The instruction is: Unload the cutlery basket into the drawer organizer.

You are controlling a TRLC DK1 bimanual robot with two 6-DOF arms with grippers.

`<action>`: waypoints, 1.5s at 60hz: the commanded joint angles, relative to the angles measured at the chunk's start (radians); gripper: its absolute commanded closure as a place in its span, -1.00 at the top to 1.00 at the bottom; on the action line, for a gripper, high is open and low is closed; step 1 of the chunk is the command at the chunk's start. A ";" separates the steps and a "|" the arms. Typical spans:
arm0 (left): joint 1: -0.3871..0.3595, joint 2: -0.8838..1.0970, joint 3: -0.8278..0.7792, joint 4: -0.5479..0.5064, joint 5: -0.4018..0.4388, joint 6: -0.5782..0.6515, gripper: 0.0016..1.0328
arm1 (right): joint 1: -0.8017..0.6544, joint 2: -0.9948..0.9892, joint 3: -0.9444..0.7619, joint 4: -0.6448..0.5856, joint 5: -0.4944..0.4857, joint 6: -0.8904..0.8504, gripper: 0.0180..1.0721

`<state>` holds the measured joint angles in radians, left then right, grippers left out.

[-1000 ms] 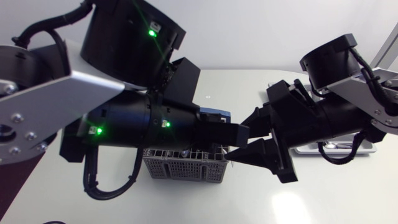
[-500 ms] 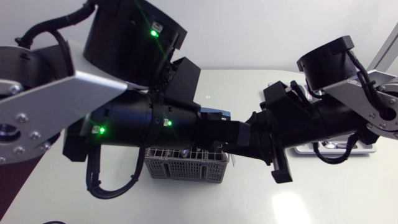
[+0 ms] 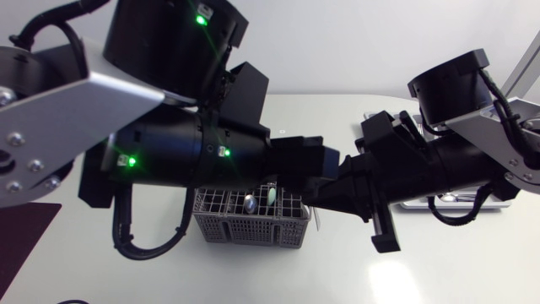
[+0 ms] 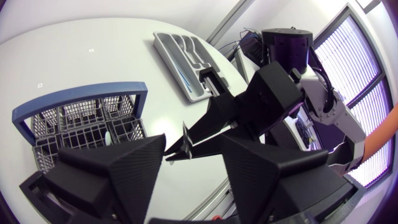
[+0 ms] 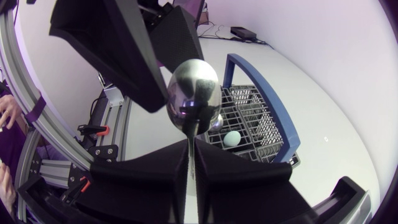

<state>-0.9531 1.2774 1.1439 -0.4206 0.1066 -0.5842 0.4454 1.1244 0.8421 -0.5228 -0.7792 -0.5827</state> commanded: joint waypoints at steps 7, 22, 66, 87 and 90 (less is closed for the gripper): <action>0.062 -0.015 0.085 -0.035 -0.001 -0.048 0.92 | -0.008 -0.040 -0.044 -0.011 0.017 0.023 -0.89; 0.155 -0.018 0.182 -0.236 -0.001 -0.069 0.92 | -0.140 -0.100 -0.058 -0.054 0.066 -0.029 -0.89; 0.237 -0.030 0.056 -0.440 -0.024 -0.026 0.92 | -0.843 0.143 0.074 -0.344 -0.029 -0.769 -0.89; 0.258 -0.029 0.013 -0.442 -0.028 -0.014 0.92 | -1.088 0.420 0.270 -0.376 0.014 -1.132 -0.89; 0.258 -0.029 0.007 -0.442 -0.030 -0.014 0.92 | -1.105 0.453 0.288 -0.364 0.032 -1.178 -0.89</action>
<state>-0.7021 1.2633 1.1767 -0.8528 0.0864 -0.6056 -0.6357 1.5204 1.0943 -0.8898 -0.7605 -1.6577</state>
